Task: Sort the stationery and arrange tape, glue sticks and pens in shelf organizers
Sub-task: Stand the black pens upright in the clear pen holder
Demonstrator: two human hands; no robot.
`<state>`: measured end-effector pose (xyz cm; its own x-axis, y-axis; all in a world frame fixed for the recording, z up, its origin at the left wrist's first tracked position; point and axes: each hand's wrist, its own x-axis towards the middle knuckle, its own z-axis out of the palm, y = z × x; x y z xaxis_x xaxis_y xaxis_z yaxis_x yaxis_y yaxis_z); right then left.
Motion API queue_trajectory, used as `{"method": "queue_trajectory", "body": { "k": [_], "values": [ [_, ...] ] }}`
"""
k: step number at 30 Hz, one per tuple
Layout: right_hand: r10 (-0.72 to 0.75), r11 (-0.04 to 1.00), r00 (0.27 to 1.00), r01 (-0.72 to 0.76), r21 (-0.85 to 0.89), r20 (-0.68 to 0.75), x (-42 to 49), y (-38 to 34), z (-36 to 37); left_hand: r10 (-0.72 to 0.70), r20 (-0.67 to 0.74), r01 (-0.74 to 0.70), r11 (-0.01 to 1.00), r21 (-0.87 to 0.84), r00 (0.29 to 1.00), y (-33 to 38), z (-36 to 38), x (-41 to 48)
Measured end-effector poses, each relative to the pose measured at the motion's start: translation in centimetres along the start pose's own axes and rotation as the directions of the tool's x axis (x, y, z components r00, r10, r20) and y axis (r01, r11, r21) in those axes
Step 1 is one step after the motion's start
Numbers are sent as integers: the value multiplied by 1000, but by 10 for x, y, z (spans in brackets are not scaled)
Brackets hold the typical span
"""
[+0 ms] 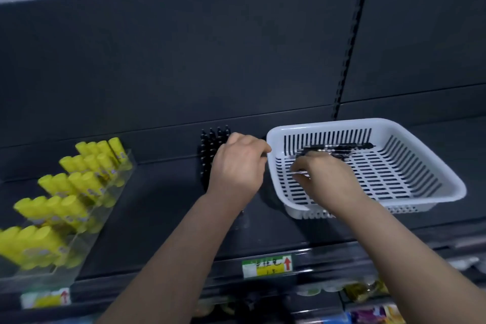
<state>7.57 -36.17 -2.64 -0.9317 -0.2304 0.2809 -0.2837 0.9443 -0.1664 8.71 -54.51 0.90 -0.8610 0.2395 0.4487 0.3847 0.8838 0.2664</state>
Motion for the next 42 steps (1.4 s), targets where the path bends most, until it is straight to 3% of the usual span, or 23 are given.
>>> {"method": "queue_trajectory", "body": {
  "k": [8,14,20,23,25,27,31,39,42],
  "values": [
    [149,988,989,-149,-31,10,-14,100,-15,2,290,-18,999,51,957,62,75,63],
    [187,982,982,-186,-21,29,-15,151,-15,-25,547,-61,988,140,837,93,131,98],
    [199,980,977,-200,10,72,-6,181,-12,-57,660,-83,980,179,749,107,163,111],
    [174,984,977,-177,19,120,9,185,-9,-53,552,-35,988,147,832,102,158,110],
    [135,990,978,-140,15,156,24,179,-5,-94,355,82,995,49,930,95,145,108],
    [97,995,974,-99,1,205,41,170,2,-155,144,166,984,-66,977,87,128,108],
    [70,998,949,-66,-25,307,66,155,20,-178,-29,168,962,-215,984,78,94,106],
    [186,977,901,-128,-168,392,69,148,28,-240,-94,203,934,-295,966,71,56,87],
    [227,974,905,-216,-71,360,60,143,16,-230,-174,169,936,-309,958,64,39,76]
  ]
}}
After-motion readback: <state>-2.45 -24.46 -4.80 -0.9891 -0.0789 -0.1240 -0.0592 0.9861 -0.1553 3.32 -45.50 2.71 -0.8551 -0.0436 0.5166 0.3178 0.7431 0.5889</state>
